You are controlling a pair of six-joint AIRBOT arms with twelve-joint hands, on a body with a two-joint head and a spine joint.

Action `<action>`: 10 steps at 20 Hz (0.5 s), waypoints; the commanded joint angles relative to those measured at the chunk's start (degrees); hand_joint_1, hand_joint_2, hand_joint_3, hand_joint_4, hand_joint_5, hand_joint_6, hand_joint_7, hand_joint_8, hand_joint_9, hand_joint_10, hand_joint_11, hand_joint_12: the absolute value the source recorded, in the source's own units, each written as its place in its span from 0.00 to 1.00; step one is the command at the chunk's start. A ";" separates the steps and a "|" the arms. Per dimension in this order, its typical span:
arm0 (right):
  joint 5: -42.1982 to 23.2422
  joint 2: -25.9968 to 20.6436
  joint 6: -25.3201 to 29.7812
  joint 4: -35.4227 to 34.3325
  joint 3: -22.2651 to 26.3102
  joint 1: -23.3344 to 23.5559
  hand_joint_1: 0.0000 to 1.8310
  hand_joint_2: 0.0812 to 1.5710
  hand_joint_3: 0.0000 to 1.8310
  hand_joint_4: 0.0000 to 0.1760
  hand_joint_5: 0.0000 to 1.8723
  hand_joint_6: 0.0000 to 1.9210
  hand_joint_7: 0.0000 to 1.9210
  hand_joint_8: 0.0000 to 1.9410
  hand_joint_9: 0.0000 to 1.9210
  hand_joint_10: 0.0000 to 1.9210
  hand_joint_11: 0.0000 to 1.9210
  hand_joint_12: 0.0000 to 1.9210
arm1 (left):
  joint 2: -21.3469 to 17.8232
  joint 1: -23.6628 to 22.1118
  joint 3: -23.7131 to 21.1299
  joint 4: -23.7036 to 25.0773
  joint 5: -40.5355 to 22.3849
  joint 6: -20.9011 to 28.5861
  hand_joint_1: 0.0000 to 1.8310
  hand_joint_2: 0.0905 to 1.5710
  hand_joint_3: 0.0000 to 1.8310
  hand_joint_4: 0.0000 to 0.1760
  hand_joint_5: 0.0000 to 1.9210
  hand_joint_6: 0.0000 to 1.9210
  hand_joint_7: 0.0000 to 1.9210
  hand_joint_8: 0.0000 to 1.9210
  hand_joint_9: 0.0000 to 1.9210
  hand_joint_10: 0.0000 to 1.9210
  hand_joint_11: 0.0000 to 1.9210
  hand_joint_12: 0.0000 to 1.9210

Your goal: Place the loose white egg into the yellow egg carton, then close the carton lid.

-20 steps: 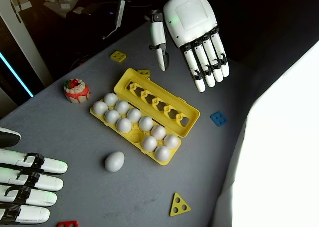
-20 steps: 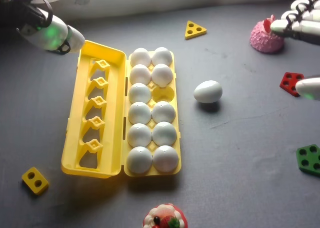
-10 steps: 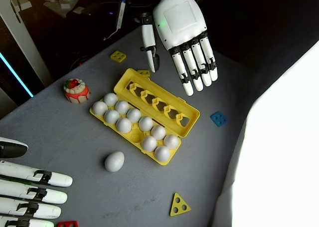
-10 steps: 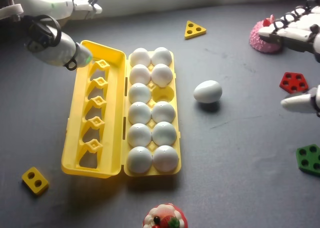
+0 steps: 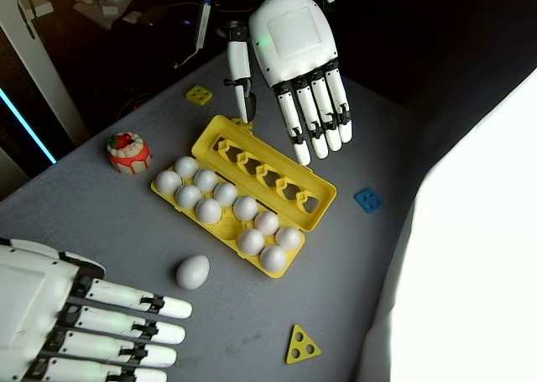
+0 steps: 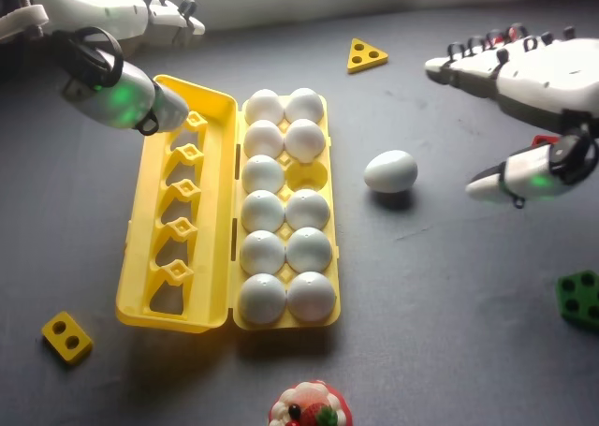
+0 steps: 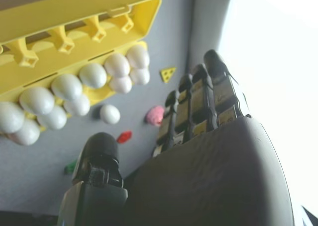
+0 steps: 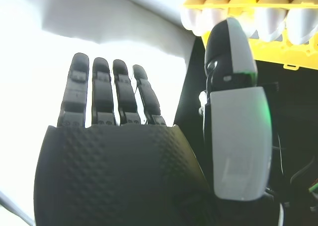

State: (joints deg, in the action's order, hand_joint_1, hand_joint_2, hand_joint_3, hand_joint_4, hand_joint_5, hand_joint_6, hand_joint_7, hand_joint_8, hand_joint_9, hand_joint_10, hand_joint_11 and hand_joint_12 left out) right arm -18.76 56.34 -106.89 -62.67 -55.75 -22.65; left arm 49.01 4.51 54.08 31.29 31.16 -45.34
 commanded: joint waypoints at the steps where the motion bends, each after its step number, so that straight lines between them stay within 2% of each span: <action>1: -4.57 -0.28 -0.56 0.80 -0.25 1.07 0.50 0.64 0.00 0.00 0.01 0.00 0.01 0.00 0.00 0.00 0.00 0.05 | -0.22 -0.90 -0.48 1.48 -4.33 0.31 0.00 0.84 0.00 0.14 0.03 0.00 0.03 0.00 0.03 0.00 0.00 0.16; 2: -4.49 0.39 -0.57 0.40 -0.25 1.47 0.49 0.64 0.00 0.00 0.02 0.00 0.01 0.00 0.00 0.00 0.00 0.06 | -0.22 -1.00 -0.85 1.48 -4.31 1.02 0.00 0.84 0.00 0.17 0.02 0.00 0.03 0.00 0.02 0.00 0.00 0.16; 3: -4.76 1.01 -0.57 0.19 -0.26 1.82 0.47 0.65 0.00 0.00 0.01 0.00 0.01 0.00 0.00 0.00 0.00 0.01 | -0.22 -1.16 -1.28 1.51 -4.31 1.64 0.00 0.84 0.00 0.18 0.01 0.00 0.03 0.00 0.03 0.00 0.00 0.17; 4: -4.98 1.66 -0.57 -0.02 -0.40 2.11 0.49 0.63 0.00 0.00 0.04 0.01 0.04 0.01 0.02 0.01 0.01 0.01 | -0.22 -1.25 -1.78 1.73 -4.27 1.67 0.00 0.83 0.00 0.24 0.01 0.00 0.05 0.00 0.05 0.01 0.00 0.24; 6: -5.36 3.64 -1.81 -2.61 -1.52 3.16 0.50 0.63 0.00 0.00 0.05 0.02 0.05 0.01 0.03 0.01 0.00 0.00 | -0.15 -1.28 -2.39 5.93 -3.24 4.04 0.00 0.83 0.00 0.19 0.02 0.00 0.06 0.00 0.07 0.01 0.00 0.29; 7: -5.30 5.32 -6.28 -8.44 -2.97 4.16 0.50 0.63 0.00 0.00 0.05 0.02 0.05 0.01 0.03 0.01 0.00 0.00 | -0.11 -1.33 -3.04 10.22 -1.92 7.10 0.00 0.83 0.00 0.18 0.02 0.00 0.06 0.00 0.07 0.01 0.00 0.29; 8: -5.29 6.24 -7.99 -11.43 -3.93 4.47 0.49 0.65 0.00 0.00 0.04 0.01 0.04 0.01 0.01 0.00 0.00 0.00 | -0.04 -1.33 -3.60 12.39 -1.66 8.31 0.00 0.83 0.00 0.13 0.03 0.00 0.08 0.00 0.07 0.01 0.00 0.28; 10: -5.24 7.71 -8.16 -14.04 -5.42 4.49 0.47 0.65 0.00 0.00 0.04 0.01 0.04 0.01 0.02 0.01 0.02 0.01 | -0.05 -1.33 -4.36 12.41 -1.21 8.78 0.00 0.83 0.00 0.15 0.03 0.00 0.08 0.00 0.07 0.00 0.00 0.29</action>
State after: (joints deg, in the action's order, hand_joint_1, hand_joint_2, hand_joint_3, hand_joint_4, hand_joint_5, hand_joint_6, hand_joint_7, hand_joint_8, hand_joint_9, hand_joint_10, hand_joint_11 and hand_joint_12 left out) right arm -21.52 64.71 -115.04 -78.43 -61.43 -18.74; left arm 49.06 4.03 49.84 41.58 33.43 -36.56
